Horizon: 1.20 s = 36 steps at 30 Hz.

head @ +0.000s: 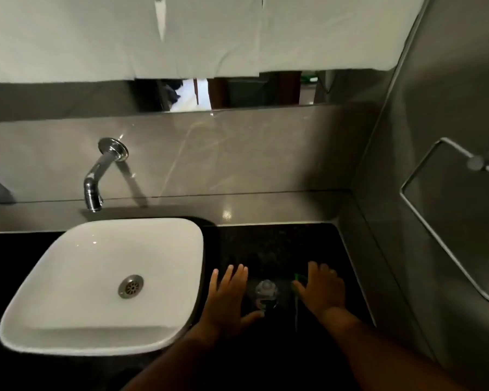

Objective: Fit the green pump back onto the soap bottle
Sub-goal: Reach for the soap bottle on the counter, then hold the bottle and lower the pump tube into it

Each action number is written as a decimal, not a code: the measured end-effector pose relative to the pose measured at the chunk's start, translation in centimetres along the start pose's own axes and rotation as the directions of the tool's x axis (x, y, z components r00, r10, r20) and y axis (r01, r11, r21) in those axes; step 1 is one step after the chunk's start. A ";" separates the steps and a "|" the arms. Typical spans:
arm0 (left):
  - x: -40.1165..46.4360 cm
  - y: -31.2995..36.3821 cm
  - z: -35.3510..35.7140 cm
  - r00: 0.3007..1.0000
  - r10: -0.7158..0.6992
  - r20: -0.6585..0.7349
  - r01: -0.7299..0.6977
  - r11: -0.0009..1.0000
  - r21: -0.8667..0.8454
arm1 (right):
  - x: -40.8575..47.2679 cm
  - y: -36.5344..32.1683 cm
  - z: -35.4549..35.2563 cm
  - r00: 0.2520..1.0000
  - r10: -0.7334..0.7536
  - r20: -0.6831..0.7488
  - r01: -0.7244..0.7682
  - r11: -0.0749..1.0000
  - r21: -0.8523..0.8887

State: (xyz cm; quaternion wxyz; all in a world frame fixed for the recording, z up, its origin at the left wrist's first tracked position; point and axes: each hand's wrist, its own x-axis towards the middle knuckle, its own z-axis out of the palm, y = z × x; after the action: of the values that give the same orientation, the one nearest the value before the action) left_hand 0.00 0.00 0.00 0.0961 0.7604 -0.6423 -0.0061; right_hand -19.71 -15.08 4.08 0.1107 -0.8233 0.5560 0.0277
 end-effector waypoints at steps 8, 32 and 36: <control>2.7 2.1 3.0 0.959 -0.173 0.225 0.263 0.839 -0.477 | 2.2 1.0 3.3 0.938 0.212 0.274 -0.288 0.916 0.279; 3.6 0.4 4.6 0.917 -0.155 0.368 0.356 0.735 -0.578 | 10.1 -5.3 -6.3 0.984 0.036 -0.174 0.140 0.451 0.881; 3.7 0.3 4.5 0.912 -0.157 0.380 0.355 0.767 -0.535 | 9.0 -5.8 -5.1 0.976 -0.013 -0.219 0.198 0.480 0.854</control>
State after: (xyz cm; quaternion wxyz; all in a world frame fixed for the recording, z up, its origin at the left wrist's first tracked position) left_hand -0.27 -4.33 -3.93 0.2241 0.7621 -0.5034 -0.3400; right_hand -11.35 -22.27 8.42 0.4622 -0.6852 0.4489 -0.3398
